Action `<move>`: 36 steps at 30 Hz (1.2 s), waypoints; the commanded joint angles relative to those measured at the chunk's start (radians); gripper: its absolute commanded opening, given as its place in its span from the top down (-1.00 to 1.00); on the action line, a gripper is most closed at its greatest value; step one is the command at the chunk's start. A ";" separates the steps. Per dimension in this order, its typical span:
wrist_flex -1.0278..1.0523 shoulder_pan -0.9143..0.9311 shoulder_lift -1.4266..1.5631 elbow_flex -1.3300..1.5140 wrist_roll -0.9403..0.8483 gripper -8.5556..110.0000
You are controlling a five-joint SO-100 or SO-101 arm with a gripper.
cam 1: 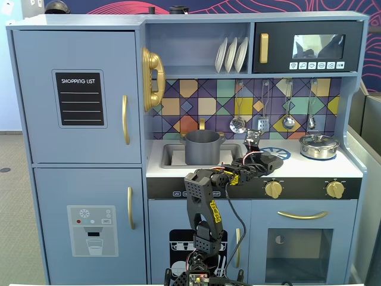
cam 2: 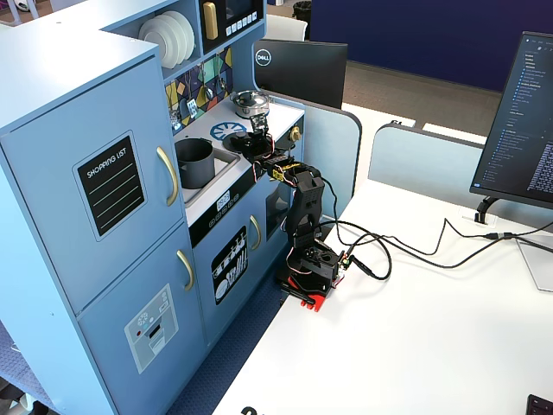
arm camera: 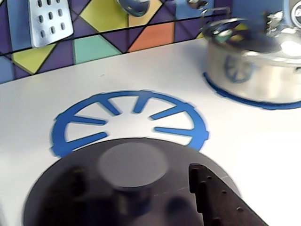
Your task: Take off the lid from the gray recipient and place it on the counter
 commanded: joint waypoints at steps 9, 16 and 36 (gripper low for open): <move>0.190 -0.083 0.310 -0.100 0.037 0.56; 0.996 -0.244 0.779 -0.143 0.115 0.86; 1.555 -0.595 1.344 0.824 0.029 0.86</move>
